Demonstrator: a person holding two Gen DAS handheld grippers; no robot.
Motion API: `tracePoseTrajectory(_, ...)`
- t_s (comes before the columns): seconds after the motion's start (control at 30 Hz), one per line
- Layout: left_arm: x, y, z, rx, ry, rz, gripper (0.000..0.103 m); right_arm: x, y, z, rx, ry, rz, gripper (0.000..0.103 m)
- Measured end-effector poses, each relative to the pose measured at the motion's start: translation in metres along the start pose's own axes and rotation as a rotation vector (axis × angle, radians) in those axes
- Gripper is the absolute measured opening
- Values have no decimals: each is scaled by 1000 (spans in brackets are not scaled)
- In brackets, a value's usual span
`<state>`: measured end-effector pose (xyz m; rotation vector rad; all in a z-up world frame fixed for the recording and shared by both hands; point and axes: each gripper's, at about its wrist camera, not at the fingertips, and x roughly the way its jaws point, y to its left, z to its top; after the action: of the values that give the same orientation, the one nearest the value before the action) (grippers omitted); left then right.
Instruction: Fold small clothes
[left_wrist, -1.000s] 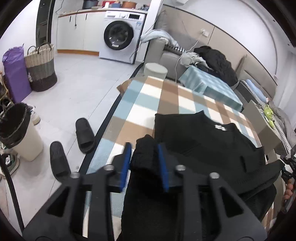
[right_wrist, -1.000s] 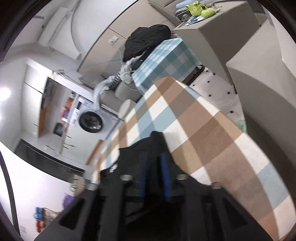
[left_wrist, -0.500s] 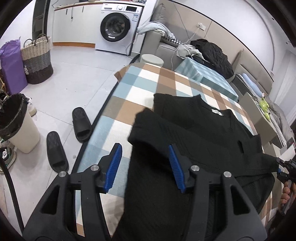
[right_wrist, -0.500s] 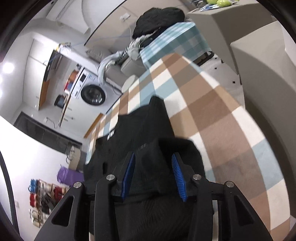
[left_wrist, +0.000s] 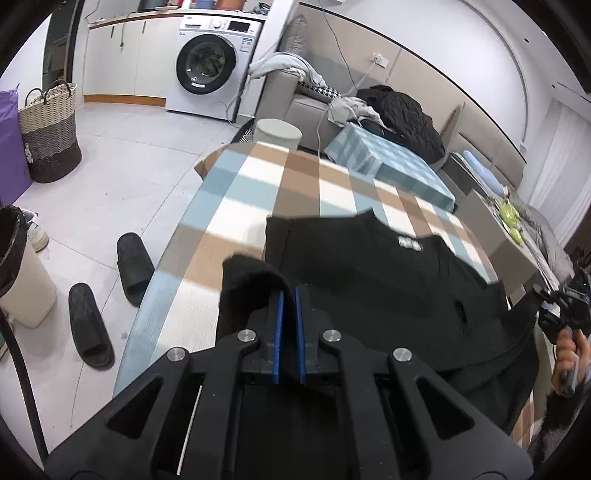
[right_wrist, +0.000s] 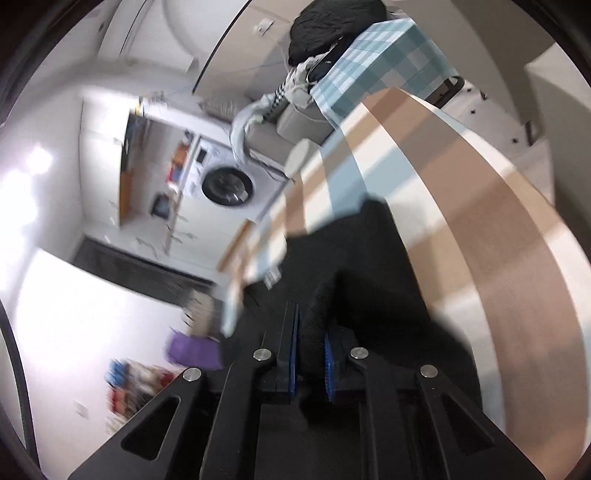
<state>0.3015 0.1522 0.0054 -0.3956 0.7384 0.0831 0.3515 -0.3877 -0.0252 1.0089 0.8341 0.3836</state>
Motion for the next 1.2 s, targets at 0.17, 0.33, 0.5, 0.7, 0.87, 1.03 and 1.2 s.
tracePoseTrajectory(0.17, 16, 3, 26, -54, -4, 53, 37, 10, -23, 36, 104, -74, -123, 41)
tracePoseTrajectory(0.33, 16, 1, 27, -33, 15, 51, 42, -4, -11, 20, -67, -46, -235, 41)
tracePoseTrajectory(0.5, 9, 1, 23, -50, 6, 16, 64, -7, 3, 0, -224, 6, -315, 46)
tracePoseTrajectory(0.7, -3, -10, 30, -47, -15, -23, 65, 19, 5, -10, -300, 80, -325, 50)
tracePoseTrajectory(0.87, -19, -12, 30, -2, -56, 7, 66, 30, 12, -10, -368, 71, -280, 6)
tracePoseTrajectory(1.03, -28, 7, 32, -32, -73, 39, 69, -1, 20, 1, -333, -139, -262, 4)
tracePoseTrajectory(1.2, -22, 31, 29, -78, -35, 49, 69, 6, -12, 17, -156, -116, -396, 4)
